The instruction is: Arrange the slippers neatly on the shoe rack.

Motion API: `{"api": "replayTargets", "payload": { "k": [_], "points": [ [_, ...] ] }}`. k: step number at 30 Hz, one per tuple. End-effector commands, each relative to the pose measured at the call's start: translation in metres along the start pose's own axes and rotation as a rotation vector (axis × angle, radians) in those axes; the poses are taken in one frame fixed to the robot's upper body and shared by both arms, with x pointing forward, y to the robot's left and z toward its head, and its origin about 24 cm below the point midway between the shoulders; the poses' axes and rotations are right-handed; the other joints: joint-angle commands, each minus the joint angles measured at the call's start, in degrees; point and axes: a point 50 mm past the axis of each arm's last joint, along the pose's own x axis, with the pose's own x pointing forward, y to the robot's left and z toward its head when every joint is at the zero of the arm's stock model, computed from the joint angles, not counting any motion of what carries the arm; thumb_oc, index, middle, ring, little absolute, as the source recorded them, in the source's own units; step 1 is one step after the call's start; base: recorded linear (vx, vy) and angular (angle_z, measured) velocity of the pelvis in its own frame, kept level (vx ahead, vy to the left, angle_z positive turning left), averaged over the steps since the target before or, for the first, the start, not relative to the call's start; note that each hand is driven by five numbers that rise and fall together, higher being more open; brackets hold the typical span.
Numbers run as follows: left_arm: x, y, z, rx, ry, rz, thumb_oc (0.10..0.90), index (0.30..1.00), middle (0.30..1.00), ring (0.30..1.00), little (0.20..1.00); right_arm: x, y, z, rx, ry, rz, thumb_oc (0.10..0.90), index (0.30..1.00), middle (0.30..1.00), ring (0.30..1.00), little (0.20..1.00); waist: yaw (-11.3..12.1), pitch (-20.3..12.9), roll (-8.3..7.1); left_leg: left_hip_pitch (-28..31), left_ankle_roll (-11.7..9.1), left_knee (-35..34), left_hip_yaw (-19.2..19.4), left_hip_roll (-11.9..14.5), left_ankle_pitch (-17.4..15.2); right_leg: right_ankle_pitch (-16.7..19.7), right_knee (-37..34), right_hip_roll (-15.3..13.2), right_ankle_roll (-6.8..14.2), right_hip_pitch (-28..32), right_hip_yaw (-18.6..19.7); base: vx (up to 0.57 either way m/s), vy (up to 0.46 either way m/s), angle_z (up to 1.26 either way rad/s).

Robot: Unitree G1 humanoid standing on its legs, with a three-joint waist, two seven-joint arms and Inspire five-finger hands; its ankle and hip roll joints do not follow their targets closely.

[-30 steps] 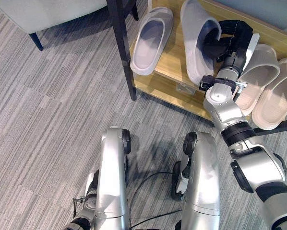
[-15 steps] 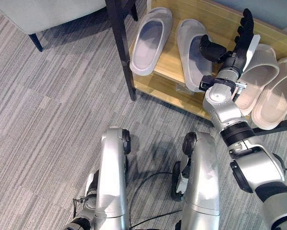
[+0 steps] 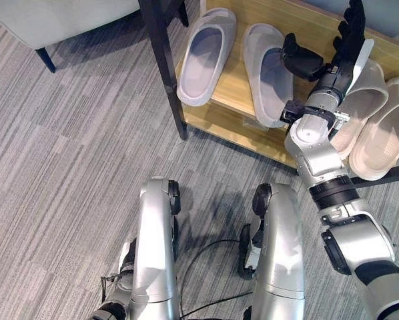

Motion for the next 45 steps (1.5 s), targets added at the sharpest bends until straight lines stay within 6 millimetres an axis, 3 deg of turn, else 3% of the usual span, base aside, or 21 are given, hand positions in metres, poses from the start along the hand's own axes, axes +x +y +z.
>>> {"api": "replayTargets", "payload": {
  "k": [1,6,17,35,45],
  "points": [
    [-0.005,-0.024,-0.011,-0.033,0.113,-0.071,0.800,0.900,0.900,0.900,0.900,0.011,-0.009,0.079,0.149,-0.331,-0.012,0.800,0.900,0.900,0.900,0.900,1.7,-0.6,-2.11,5.5,5.2,3.4,-2.1,-1.6,-10.5,0.9,3.7,0.2,-5.2,0.5,5.5,0.00,0.000,0.00],
    [-0.006,-0.024,-0.013,-0.038,0.121,-0.074,0.800,0.900,0.900,0.900,0.900,-0.009,-0.018,0.072,0.214,-0.337,0.015,0.800,0.900,0.900,0.900,0.900,1.4,-0.6,-2.25,5.5,5.2,3.3,-2.0,-1.8,-10.4,0.7,4.0,0.4,-5.2,0.5,5.6,0.00,0.000,0.00],
    [-0.006,-0.026,-0.014,-0.044,0.136,-0.061,0.800,0.900,0.900,0.900,0.900,-0.078,-0.041,0.073,0.335,-0.416,0.143,0.800,0.900,0.900,0.900,0.900,-0.3,-0.6,-3.49,5.5,5.4,3.8,-1.9,-1.8,-10.4,1.0,4.1,0.8,-4.9,0.5,5.9,0.00,0.000,0.00],
    [-0.005,-0.032,-0.008,-0.055,0.115,-0.062,0.800,0.900,0.900,0.900,0.900,-0.104,-0.030,0.050,0.276,-0.329,0.292,0.800,0.900,0.900,0.900,0.900,-0.7,-0.6,-3.59,5.5,5.2,4.6,-1.9,-2.1,-10.3,1.2,4.2,1.2,-4.8,0.5,6.1,0.00,0.000,0.00],
    [-0.006,-0.032,-0.005,-0.059,0.085,-0.036,0.800,0.900,0.900,0.900,0.900,-0.117,-0.031,0.042,0.295,-0.287,0.235,0.800,0.900,0.900,0.900,0.900,-0.8,-0.6,-3.21,5.5,5.3,4.6,-1.6,-2.1,-10.2,1.1,4.4,1.3,-4.8,0.5,6.2,0.00,0.000,0.00]
  ]
}}
